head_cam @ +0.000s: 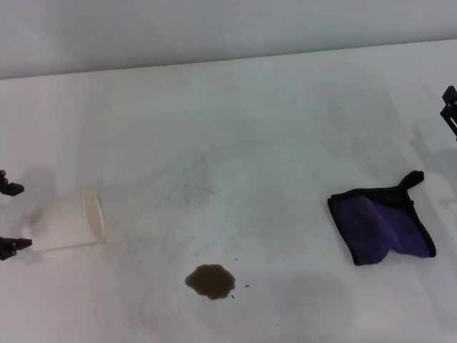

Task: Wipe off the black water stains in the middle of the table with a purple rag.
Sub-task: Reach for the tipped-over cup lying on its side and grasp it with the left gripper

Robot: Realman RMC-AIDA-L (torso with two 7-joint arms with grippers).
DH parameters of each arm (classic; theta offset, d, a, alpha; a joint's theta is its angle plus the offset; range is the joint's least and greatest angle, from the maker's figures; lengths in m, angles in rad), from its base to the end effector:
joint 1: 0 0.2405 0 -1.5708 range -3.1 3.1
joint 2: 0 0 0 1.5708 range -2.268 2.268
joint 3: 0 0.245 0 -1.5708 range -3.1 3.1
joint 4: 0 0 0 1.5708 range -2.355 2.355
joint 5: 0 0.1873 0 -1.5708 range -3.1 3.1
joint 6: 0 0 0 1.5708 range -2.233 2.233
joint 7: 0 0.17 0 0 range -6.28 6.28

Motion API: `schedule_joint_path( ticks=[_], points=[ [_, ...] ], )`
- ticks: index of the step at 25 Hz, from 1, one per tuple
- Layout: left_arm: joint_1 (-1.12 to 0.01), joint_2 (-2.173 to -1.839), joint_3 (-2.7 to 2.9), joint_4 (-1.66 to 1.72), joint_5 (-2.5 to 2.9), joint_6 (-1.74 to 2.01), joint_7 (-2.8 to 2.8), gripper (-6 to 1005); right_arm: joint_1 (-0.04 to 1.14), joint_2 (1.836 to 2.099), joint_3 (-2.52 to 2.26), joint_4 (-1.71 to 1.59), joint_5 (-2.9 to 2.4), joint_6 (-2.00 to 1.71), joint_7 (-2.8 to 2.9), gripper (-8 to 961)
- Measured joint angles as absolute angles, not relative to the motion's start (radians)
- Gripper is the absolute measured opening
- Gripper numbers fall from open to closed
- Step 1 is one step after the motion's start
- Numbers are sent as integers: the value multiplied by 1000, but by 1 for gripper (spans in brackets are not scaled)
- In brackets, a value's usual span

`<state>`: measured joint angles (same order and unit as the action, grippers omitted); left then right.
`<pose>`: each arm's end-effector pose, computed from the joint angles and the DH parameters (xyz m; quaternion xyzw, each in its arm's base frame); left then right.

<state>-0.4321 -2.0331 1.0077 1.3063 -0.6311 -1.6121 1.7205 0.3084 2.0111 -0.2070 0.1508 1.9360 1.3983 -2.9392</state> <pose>-0.2692 0.3117 0.0413 -0.9768 0.0020 0.1666 0.1342 0.3528 0.2788 0.0355 -0.6511 0.2577 0.2959 0.6497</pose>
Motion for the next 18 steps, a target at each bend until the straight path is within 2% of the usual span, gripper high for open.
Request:
schedule_joint_path(
  ticks=[9, 18],
  points=[
    [-438, -2060, 1009, 1237, -626, -1555, 1782, 876, 304, 2011, -207, 154, 1934, 1420, -2939, 856],
    [-441, -2069, 1009, 1147, -679, -1486, 1843, 875, 301, 2011, -211, 155, 1930, 1429, -2939, 856]
  ],
)
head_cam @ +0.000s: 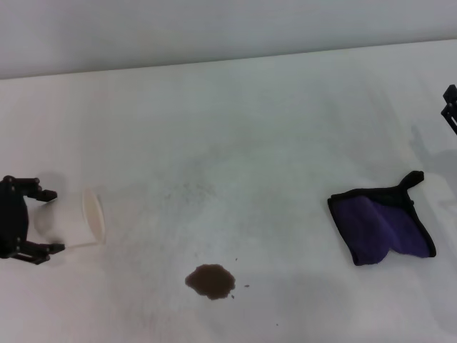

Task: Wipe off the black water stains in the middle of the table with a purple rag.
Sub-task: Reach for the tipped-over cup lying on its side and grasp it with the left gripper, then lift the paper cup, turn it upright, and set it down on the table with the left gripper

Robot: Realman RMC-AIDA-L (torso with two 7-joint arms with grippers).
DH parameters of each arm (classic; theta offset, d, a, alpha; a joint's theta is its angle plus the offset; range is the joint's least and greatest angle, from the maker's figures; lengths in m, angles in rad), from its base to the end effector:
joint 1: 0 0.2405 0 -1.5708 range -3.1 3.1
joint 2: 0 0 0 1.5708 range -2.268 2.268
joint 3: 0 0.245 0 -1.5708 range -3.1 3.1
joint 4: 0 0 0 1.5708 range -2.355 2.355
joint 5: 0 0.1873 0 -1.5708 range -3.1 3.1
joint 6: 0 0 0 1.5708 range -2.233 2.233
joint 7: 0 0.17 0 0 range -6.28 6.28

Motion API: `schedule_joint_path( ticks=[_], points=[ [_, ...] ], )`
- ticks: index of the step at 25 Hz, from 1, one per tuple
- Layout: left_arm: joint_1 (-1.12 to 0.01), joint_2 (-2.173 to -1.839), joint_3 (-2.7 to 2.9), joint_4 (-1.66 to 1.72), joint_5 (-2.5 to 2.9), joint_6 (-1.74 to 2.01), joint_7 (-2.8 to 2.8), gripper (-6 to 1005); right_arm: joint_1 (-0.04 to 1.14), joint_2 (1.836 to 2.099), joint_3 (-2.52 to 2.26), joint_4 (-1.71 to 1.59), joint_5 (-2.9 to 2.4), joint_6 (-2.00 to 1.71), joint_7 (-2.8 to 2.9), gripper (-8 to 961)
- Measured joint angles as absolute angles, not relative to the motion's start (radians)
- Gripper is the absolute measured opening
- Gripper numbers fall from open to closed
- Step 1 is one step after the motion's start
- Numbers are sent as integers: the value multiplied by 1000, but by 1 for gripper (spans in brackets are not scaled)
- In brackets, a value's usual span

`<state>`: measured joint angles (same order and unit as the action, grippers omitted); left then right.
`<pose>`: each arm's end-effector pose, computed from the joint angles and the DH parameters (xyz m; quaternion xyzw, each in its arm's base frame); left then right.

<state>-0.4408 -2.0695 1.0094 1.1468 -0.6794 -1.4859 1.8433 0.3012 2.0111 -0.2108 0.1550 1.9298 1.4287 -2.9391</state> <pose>-0.2758 0.3141 0.0077 -0.9829 0.0214 0.1295 0.1294 0.3495 0.2756 0.0362 -0.6512 0.2501 0.3046 0.6485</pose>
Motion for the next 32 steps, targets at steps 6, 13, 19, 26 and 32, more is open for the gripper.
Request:
schedule_joint_path(
  ticks=[6, 13, 19, 26, 32],
  points=[
    [-443, -2072, 1009, 1083, -695, -1439, 1865, 875, 300, 2010, -216, 163, 1928, 1431, -2939, 857],
    [-436, -2073, 1009, 1077, -737, -1425, 1869, 837, 299, 2009, -218, 166, 1927, 1425, -2939, 857],
    [-432, -2074, 1004, 1079, -827, -1419, 1870, 755, 297, 2009, -226, 168, 1926, 1424, -2939, 857],
    [-426, -2075, 1005, 1035, -1112, -1368, 1877, 695, 300, 2009, -232, 159, 1921, 1430, -2943, 857],
    [-437, -2078, 1013, 866, -1379, -1270, 1941, 635, 304, 2009, -233, 123, 1914, 1412, -2947, 857]
  ],
)
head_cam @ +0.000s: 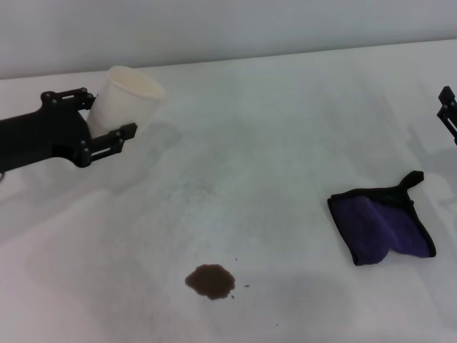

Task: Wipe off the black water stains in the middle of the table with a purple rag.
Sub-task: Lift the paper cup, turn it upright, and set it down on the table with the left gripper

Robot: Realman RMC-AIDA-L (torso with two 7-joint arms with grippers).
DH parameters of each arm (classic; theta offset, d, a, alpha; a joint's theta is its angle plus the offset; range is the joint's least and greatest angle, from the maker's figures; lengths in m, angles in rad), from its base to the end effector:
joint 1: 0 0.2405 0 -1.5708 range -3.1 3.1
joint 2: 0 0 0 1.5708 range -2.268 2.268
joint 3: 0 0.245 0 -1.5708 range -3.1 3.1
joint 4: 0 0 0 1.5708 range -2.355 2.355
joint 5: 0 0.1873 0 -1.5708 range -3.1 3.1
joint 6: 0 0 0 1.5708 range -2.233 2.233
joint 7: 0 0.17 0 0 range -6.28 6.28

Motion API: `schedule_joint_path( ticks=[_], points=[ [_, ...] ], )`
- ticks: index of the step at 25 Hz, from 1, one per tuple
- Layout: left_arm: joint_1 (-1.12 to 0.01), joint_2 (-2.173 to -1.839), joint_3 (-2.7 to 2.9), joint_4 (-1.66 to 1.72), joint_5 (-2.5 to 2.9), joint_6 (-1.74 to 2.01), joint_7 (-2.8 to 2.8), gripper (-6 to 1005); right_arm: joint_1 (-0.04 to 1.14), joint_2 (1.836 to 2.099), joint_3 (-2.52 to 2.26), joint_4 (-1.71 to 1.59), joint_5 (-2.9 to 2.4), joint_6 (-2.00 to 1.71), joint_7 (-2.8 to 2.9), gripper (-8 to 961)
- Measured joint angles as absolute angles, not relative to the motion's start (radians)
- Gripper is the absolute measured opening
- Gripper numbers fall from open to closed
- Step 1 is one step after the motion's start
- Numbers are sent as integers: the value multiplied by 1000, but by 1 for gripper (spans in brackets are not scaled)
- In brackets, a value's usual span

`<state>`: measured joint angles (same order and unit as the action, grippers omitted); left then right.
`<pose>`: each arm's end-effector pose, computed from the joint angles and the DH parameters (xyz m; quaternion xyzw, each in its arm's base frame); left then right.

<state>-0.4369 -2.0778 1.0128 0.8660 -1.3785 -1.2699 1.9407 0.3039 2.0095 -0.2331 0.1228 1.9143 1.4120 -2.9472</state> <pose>-0.2193 0.3462 -0.0084 -0.9482 -0.0639 -0.1812 0.2531 0.3501 0.2782 0.0365 -0.6690 0.2342 0.2894 0.6433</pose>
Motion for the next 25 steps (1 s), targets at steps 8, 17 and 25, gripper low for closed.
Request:
schedule_joint_path(
  ticks=[8, 17, 25],
  points=[
    [-402, -2082, 1145, 619, -1694, -1173, 2133, 601, 295, 2007, -233, 39, 1912, 1371, -2950, 857],
    [-337, -2084, 1216, 399, -1973, -1182, 2357, 602, 282, 2005, -233, -20, 1913, 1345, -2950, 857],
    [-303, -2084, 1210, 294, -2006, -1182, 2491, 601, 271, 2005, -233, -37, 1913, 1344, -2950, 857]
  ],
)
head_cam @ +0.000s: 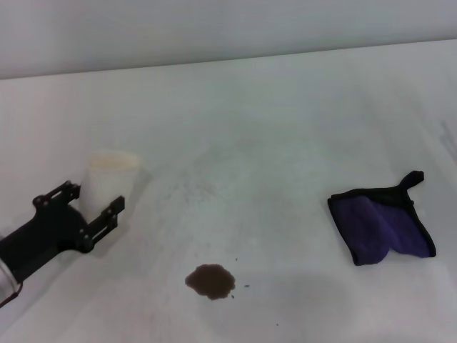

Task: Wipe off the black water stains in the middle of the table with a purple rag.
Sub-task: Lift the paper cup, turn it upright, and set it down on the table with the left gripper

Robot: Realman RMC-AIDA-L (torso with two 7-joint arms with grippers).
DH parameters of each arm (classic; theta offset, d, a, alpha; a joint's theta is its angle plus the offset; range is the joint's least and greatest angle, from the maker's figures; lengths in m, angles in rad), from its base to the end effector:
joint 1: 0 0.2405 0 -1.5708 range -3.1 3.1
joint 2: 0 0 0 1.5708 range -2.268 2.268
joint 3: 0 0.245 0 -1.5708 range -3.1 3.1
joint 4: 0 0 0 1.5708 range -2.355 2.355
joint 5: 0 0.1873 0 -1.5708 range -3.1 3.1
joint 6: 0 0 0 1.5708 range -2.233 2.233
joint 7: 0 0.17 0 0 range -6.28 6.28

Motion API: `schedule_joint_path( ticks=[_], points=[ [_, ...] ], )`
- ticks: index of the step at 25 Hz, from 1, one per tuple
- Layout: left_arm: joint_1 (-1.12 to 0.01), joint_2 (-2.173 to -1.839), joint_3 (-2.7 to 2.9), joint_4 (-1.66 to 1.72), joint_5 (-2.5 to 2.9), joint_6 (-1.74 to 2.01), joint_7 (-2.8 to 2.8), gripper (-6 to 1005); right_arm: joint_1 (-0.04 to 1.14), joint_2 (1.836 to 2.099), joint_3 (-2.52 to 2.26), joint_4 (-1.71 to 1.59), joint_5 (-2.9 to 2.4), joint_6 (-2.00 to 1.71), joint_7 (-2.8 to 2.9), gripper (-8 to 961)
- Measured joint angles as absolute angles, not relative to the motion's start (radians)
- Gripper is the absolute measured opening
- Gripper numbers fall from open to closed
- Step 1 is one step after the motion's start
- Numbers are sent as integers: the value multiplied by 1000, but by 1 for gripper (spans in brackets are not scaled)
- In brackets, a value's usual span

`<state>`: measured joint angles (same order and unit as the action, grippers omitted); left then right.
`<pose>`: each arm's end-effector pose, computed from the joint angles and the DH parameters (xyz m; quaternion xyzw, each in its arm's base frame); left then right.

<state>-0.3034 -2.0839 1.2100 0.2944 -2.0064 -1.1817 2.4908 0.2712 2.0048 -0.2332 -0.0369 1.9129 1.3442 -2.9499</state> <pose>-0.2949 0.2790 -0.0628 -0.8899 -0.1920 -0.2429 0.3350 0.3753 0.2772 0.0672 -0.6733 0.1995 0.2215 0.6767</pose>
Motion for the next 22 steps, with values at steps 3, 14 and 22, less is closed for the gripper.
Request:
schedule_joint_path(
  ticks=[3, 14, 22],
  points=[
    [-280, -2084, 1209, 292, -2023, -1176, 2543, 601, 271, 2005, -233, -37, 1913, 1343, -2950, 857],
    [-259, -2083, 1210, 245, -2046, -1159, 2630, 597, 276, 2005, -233, -36, 1913, 1333, -2950, 856],
    [-239, -2084, 1209, 230, -2046, -1178, 2657, 601, 283, 2006, -233, -38, 1913, 1326, -2950, 856]
  ],
)
